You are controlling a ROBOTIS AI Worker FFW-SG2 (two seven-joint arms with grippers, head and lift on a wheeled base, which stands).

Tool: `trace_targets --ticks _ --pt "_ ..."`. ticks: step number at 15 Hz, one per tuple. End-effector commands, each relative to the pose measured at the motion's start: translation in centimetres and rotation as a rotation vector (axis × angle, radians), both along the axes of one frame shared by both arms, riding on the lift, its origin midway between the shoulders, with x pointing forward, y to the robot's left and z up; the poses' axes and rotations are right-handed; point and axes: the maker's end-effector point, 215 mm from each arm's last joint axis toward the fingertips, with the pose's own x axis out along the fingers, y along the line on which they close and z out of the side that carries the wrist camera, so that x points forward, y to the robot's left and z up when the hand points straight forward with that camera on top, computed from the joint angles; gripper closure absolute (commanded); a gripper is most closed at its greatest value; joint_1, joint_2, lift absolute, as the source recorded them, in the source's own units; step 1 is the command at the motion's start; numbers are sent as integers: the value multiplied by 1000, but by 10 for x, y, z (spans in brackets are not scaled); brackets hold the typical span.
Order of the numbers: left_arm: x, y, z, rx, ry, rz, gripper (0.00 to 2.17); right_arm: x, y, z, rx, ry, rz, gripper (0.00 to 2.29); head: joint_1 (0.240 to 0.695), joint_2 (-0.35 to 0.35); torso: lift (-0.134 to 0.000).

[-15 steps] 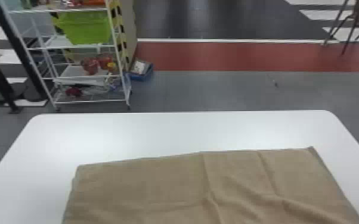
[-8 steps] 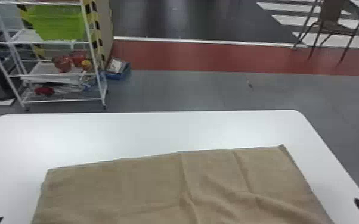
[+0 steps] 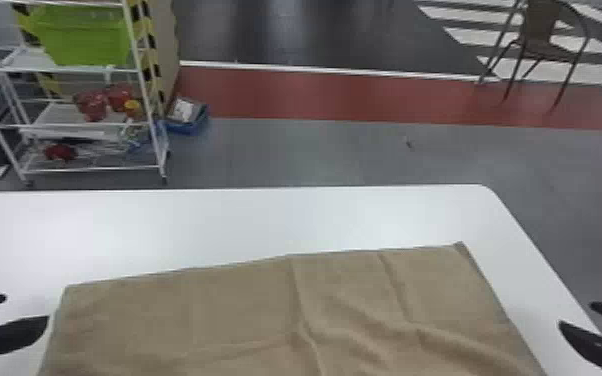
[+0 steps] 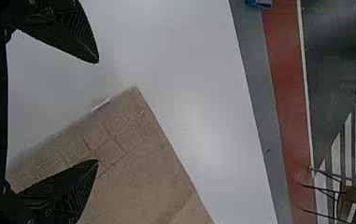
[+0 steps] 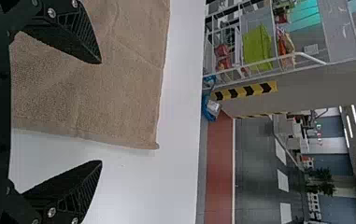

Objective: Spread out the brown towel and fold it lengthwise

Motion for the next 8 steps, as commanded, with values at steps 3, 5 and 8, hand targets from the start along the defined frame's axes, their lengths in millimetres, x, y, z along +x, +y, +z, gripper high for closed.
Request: trace_targets --ticks 3,5,8 --pt "12 -10 -11 -3 -15 42 151 -3 0 -2 -1 6 -3 144 695 -131 -122" --pt "13 -15 -10 -12 -15 33 151 -9 9 -7 -41 16 39 144 695 -139 -122" --pt "10 -7 -4 -18 -22 49 151 -19 76 -3 -209 -20 300 147 695 -130 -122"
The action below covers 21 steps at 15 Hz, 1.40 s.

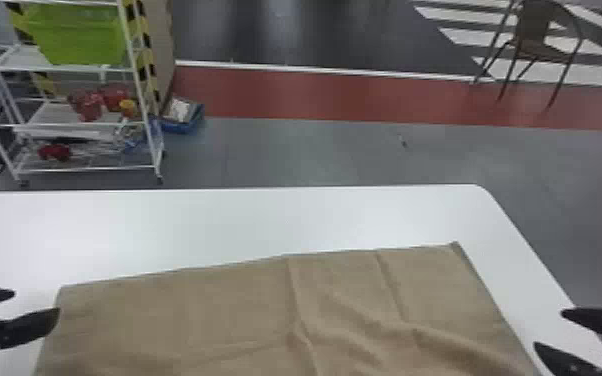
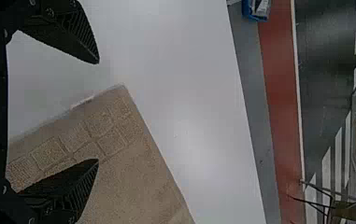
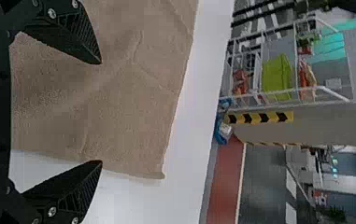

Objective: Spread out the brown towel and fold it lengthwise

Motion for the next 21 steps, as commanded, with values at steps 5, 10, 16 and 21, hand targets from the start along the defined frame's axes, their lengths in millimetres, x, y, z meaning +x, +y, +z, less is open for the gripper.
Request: trace_targets --ticks 5,10,16,21 --pt "-16 28 10 -27 -3 66 151 -10 99 -5 -517 -100 454 188 695 45 -122" --pt "-23 37 8 -33 -1 83 151 -14 75 -31 -660 -13 506 302 695 115 -122" --pt "-23 37 8 -29 -6 71 151 -30 68 -64 -694 82 533 471 695 84 -122" --pt "-25 41 5 -23 -6 67 151 -40 77 -83 -708 125 573 475 695 95 -122"
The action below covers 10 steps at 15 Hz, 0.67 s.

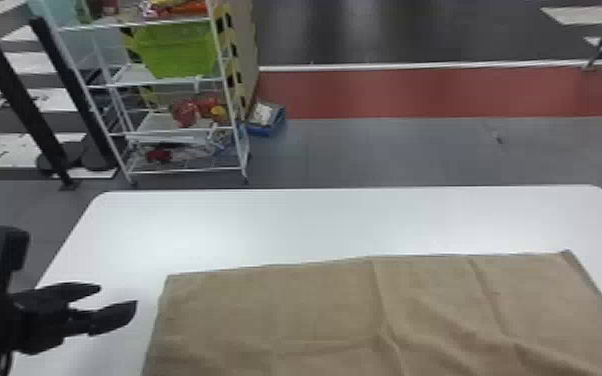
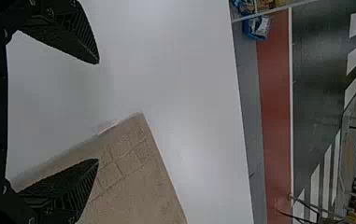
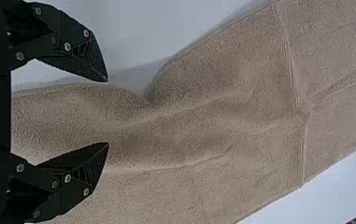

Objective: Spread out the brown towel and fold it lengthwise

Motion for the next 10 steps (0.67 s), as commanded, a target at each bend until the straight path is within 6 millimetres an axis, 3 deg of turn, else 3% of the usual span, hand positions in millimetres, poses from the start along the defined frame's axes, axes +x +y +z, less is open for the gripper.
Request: trace_targets --ticks 1,5,10 --pt "-2 -1 -4 -3 5 -5 151 -5 5 -12 -13 32 13 475 695 100 -122" --pt "-3 5 -6 4 -5 -9 151 -5 5 -20 -24 53 11 593 695 111 -122" --pt "-4 9 -6 9 -7 -5 151 -2 2 -20 -20 51 11 1335 695 123 -122"
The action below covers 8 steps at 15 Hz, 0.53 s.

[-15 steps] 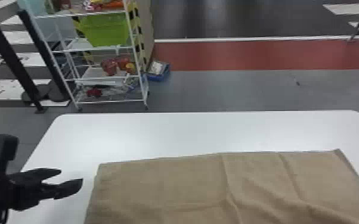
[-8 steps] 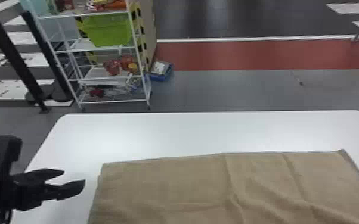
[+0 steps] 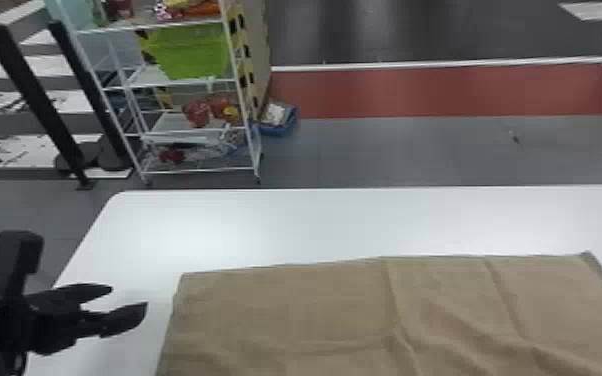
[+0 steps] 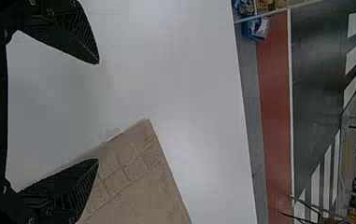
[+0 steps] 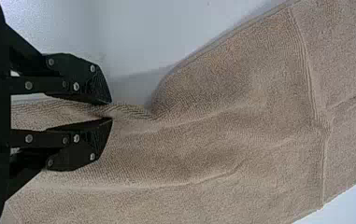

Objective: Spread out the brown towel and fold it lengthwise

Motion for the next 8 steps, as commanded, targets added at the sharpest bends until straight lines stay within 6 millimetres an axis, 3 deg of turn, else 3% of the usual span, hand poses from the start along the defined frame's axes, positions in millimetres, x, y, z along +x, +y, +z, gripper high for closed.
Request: trace_targets --ticks 1,8 --pt "0 2 0 2 0 1 151 0 -2 3 9 -6 4 1335 695 123 -122" --pt "-5 16 -1 9 10 17 151 -24 -44 18 -79 -14 53 1332 695 101 -122"
